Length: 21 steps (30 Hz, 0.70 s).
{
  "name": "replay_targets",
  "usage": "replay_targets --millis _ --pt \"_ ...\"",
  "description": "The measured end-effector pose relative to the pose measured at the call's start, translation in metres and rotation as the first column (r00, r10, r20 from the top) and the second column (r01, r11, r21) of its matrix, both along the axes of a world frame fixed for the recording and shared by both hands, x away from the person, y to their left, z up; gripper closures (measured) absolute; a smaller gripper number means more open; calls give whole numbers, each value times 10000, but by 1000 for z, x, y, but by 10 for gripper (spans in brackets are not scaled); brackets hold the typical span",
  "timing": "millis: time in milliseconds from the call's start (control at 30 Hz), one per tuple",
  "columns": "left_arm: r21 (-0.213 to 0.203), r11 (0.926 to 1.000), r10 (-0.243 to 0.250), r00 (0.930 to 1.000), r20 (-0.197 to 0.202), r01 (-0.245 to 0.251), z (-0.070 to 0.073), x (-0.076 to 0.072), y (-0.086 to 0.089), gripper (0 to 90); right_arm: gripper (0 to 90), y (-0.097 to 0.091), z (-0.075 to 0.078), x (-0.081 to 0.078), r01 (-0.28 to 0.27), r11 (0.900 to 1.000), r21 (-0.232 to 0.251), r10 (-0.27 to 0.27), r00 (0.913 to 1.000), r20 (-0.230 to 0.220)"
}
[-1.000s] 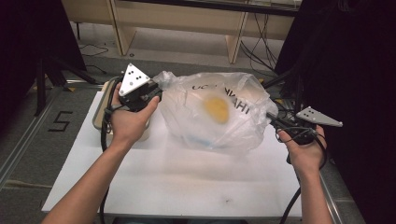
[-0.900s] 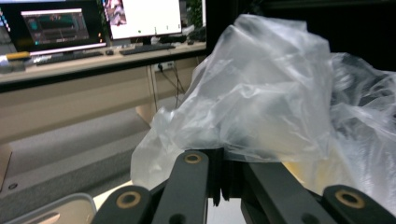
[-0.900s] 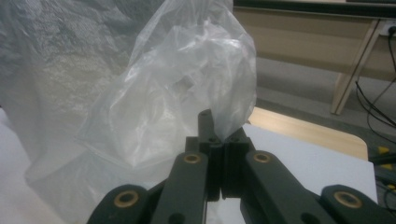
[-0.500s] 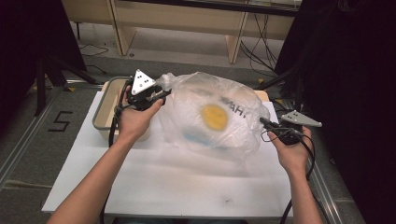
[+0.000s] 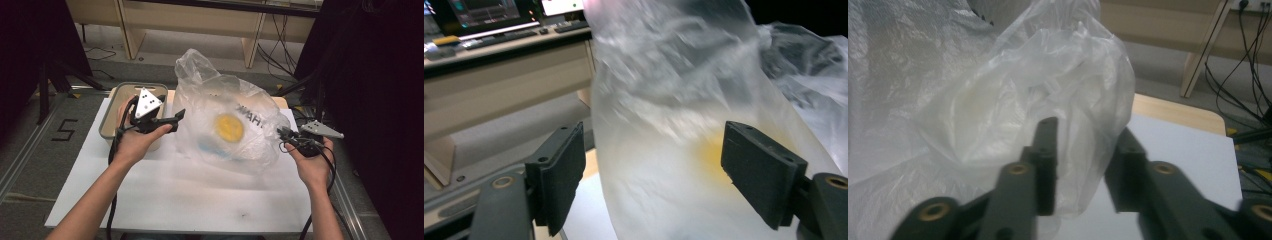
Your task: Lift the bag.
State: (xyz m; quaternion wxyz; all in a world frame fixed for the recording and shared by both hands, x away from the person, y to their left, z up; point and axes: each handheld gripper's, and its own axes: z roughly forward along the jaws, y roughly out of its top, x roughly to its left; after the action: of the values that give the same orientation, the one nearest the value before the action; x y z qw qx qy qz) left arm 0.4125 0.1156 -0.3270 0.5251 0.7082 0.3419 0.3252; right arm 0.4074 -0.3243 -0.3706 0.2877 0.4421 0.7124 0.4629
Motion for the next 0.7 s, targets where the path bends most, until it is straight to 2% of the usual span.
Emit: replay_targets --millis 67,133,300,467,700 --pt "63 10000 -28 10000 32 28 -3 -4 3 240 560 -2 0 -2 14 9999 123 -14 10000 38" --pt "31 9998 -181 9998 -124 181 -6 -7 5 239 474 -4 1 -4 27 9996 277 -29 9999 102" --pt "203 9991 -376 9988 -305 382 -15 -12 7 232 345 -10 2 -9 -74 9985 546 69 9999 105" --pt "315 9987 -384 9984 -416 398 -20 -14 8 232 287 -14 5 -13 -154 9954 944 123 9994 331" --pt "285 9985 -453 9983 -374 464 -20 -15 5 237 276 -20 14 -16 271 9919 1241 -385 9952 904"
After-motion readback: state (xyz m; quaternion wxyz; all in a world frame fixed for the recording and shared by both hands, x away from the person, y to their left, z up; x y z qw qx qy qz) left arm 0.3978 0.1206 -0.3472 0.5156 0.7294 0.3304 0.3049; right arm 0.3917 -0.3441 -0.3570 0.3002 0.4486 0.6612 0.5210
